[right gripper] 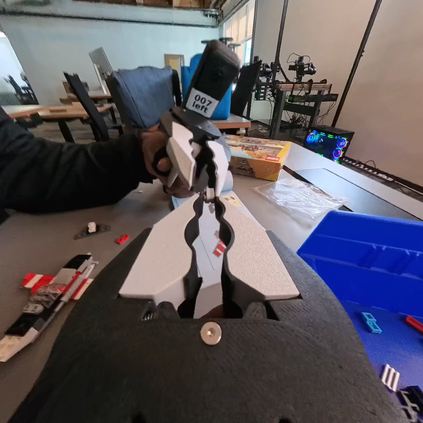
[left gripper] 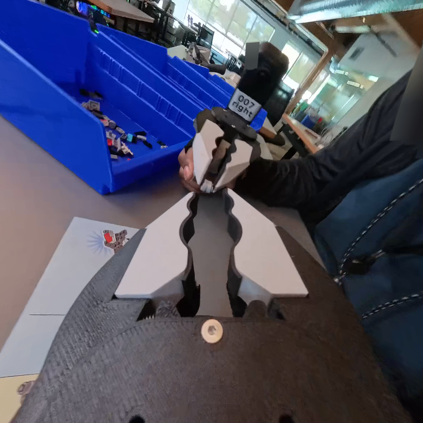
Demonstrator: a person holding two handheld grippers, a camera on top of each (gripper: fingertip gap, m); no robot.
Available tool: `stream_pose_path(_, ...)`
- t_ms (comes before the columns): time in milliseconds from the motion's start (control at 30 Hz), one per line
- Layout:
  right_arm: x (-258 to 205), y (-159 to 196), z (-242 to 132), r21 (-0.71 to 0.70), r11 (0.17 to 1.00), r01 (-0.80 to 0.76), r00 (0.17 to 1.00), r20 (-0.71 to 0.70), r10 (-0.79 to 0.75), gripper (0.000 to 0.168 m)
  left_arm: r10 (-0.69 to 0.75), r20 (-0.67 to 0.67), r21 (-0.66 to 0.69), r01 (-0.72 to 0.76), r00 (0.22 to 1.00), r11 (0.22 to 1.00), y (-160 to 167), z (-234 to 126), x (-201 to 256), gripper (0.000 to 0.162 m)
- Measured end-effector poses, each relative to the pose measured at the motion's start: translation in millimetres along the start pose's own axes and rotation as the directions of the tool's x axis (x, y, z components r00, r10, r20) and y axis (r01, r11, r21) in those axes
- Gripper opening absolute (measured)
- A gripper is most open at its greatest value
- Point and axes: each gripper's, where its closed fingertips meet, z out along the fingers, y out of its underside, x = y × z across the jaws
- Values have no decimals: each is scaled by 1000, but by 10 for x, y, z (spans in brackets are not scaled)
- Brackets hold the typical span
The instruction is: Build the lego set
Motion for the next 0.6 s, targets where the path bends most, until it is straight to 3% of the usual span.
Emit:
stream_pose_path(400,-132,-257,-80,143,983,-118,987,126,100,9,159,-22,89,-157,987,984,-180,32,189,20)
stream_pose_path(600,-167,-312,-73,184,966,-183,973,172,151,9,225,-17,109,-221,974,969,-220,49,253,9)
